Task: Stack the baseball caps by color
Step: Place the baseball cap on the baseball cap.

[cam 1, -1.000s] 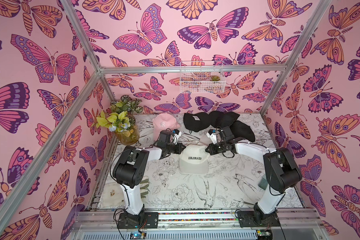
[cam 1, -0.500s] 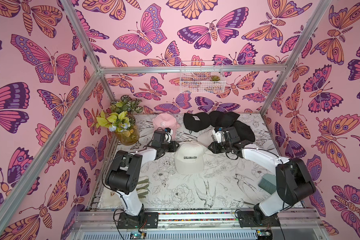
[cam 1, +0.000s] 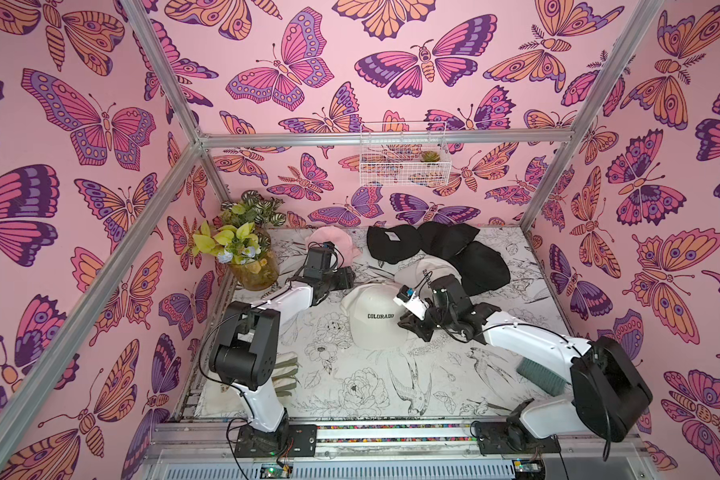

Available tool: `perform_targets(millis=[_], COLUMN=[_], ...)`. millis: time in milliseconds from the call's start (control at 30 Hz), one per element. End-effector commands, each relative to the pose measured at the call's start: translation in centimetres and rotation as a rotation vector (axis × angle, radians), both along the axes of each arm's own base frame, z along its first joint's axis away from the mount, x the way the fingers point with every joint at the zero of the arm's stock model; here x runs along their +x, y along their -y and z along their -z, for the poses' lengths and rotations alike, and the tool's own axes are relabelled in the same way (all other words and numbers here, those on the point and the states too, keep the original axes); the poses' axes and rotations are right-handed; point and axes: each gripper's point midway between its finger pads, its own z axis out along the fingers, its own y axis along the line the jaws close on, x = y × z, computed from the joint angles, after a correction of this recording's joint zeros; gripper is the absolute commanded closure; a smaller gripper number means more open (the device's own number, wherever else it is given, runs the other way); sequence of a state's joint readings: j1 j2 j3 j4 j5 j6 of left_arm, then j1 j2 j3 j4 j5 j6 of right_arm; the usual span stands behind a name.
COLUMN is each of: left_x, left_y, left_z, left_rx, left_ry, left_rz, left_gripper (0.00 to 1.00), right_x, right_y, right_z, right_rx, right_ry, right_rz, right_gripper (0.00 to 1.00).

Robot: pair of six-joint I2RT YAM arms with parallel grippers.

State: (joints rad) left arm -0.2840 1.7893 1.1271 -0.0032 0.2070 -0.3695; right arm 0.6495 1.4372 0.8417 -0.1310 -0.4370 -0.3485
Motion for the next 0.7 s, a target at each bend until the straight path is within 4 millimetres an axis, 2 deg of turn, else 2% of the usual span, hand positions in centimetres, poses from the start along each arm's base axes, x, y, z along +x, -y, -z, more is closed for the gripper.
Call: perform_targets(millis=[0, 100, 267, 333, 467, 667], left_x=[-0.1, 0.3, 0.7, 0.9, 0.9, 0.9], left_y=[0.0, 0.6, 1.6, 1.9, 2.6, 1.9], left_z=[1.6, 1.6, 2.0, 2.3, 3.3, 5.1], left_rx=[0.056, 0.105, 0.192, 0.243, 0.323, 0.428], left_ry=[-0.075, -0.064, -0.078, -0.09, -0.106, -0.15], left_rz=[-0.025, -0.022, 0.011, 0.021, 0.047, 0.042], left_gripper=[0.24, 0.14, 0.0, 0.0, 0.0, 0.0], right_x=[-3.1, -4.4, -6.9, -7.4, -7.2, -5.8], right_y=[-0.2, 0.0, 0.4, 0.8, 1.1, 1.2], right_z=[1.3, 2.4, 4.4, 5.3, 6.3, 7.3], right_rx=[-0.087, -0.179, -0.32, -0.387, -0.465, -0.553], right_ry=[0.076, 0.096, 0.141, 0.161, 0.167, 0.228], right_rz=[-0.206, -0.279, -0.436, -0.483, -0.505, -0.499], right_gripper=[0.9, 1.0, 1.0, 1.0, 1.0, 1.0])
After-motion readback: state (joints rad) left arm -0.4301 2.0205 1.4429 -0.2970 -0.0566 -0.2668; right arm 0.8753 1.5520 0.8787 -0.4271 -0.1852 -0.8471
